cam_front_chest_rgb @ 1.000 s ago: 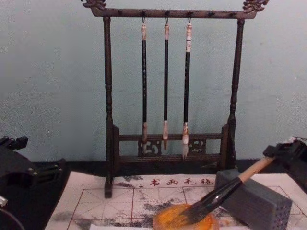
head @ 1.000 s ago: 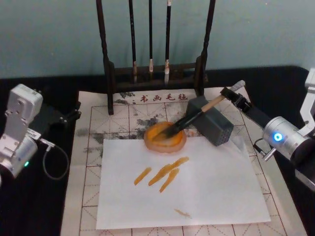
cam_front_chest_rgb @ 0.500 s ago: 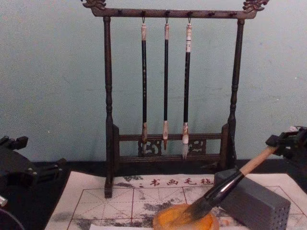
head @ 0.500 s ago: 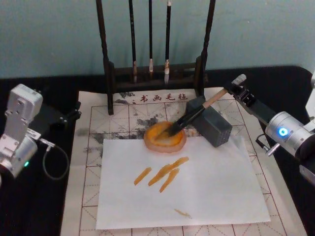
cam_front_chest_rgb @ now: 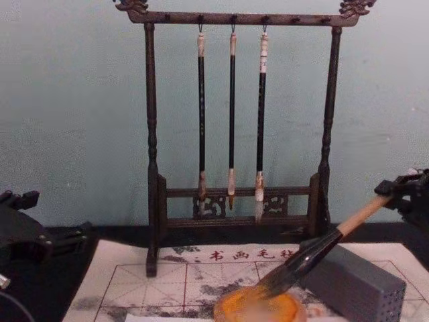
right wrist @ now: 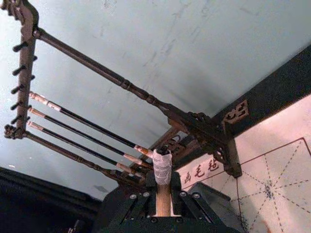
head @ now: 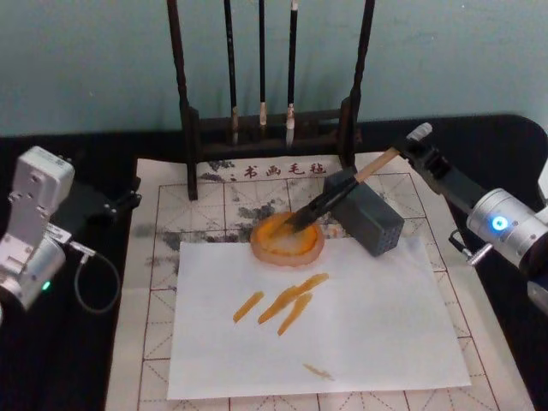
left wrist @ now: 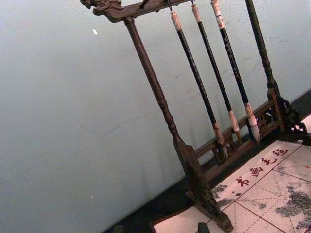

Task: Pick up the brush from the inkstone, write on the paper, then place the brush back to its original position.

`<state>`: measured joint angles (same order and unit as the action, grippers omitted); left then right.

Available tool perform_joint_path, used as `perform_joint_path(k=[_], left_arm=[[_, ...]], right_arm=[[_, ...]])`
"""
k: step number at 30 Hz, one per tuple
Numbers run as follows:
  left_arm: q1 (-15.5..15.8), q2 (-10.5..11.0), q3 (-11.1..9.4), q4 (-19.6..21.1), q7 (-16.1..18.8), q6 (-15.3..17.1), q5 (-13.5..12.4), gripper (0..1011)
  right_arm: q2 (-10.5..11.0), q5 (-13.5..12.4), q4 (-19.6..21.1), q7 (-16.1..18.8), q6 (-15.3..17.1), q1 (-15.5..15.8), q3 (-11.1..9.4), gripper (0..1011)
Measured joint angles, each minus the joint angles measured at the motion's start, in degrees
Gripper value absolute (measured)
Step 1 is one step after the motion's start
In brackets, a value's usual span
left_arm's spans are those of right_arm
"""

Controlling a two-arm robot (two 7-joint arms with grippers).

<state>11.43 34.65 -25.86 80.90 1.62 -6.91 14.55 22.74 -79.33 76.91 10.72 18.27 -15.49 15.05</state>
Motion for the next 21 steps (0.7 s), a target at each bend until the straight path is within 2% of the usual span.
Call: perform_joint_path(k=[11,21], left_arm=[[0.0,0.0,0.0,0.0,0.0,0.0,0.0,1001],[0.0,0.0,0.0,0.0,0.0,0.0,0.0,1001]], right_arm=[[1.52,-2.38,0.97,0.77,0.18,-0.09,0.65,202],[3.81,-3.65,2.55,3.31,0.91,0.38,2.06,202]])
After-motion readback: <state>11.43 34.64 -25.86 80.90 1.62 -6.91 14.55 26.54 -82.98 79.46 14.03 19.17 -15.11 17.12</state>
